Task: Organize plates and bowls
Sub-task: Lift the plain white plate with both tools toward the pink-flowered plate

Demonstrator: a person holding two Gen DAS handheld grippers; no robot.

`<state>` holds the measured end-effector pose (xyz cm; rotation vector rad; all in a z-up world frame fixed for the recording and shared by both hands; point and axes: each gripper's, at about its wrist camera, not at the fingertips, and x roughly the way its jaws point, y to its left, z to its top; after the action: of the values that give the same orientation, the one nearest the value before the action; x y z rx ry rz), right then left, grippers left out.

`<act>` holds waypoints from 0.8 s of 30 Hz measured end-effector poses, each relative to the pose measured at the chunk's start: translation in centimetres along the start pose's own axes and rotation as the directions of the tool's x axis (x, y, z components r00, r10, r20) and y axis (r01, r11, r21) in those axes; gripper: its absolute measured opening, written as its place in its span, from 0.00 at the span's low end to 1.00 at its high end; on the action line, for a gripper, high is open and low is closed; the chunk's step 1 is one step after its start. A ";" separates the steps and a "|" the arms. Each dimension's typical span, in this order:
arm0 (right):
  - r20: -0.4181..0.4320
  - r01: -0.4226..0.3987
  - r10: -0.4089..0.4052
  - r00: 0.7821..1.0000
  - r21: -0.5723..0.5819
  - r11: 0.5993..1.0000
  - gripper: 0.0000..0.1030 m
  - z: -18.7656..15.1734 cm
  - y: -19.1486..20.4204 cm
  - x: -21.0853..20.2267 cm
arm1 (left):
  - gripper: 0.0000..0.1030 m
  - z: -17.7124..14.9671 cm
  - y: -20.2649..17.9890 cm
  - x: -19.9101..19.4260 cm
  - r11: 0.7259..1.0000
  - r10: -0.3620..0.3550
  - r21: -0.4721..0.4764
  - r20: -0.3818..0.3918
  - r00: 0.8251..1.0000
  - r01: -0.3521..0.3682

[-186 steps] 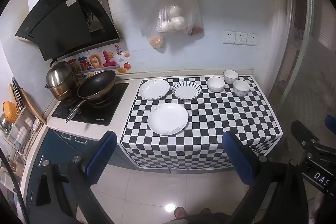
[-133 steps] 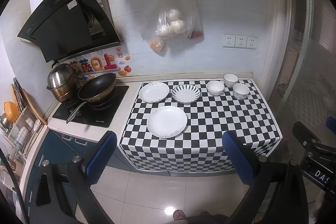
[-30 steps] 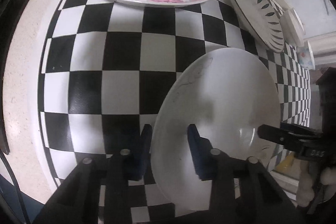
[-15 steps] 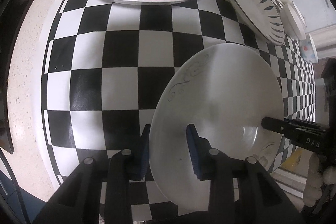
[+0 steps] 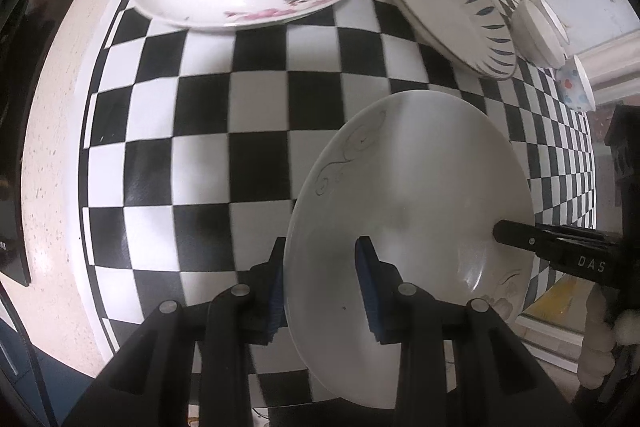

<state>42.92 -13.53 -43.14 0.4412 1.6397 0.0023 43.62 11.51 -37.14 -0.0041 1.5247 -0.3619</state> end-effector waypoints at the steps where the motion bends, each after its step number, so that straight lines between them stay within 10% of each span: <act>1: 0.005 0.000 0.000 1.000 -0.001 1.000 0.29 0.0 0.1 -0.1 | 0.29 0.1 -0.6 -0.1 1.000 0.002 0.007 0.003 1.000 -0.002; 24: 0.050 0.018 -0.020 0.999 0.051 0.999 0.28 0.5 -12.6 -5.6 | 0.29 1.9 -15.3 3.5 0.996 0.018 0.093 -0.021 1.000 -0.016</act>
<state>40.19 -26.86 -41.12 0.4607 1.5965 -0.0641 41.95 -4.25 -36.98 0.0857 1.5270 -0.4198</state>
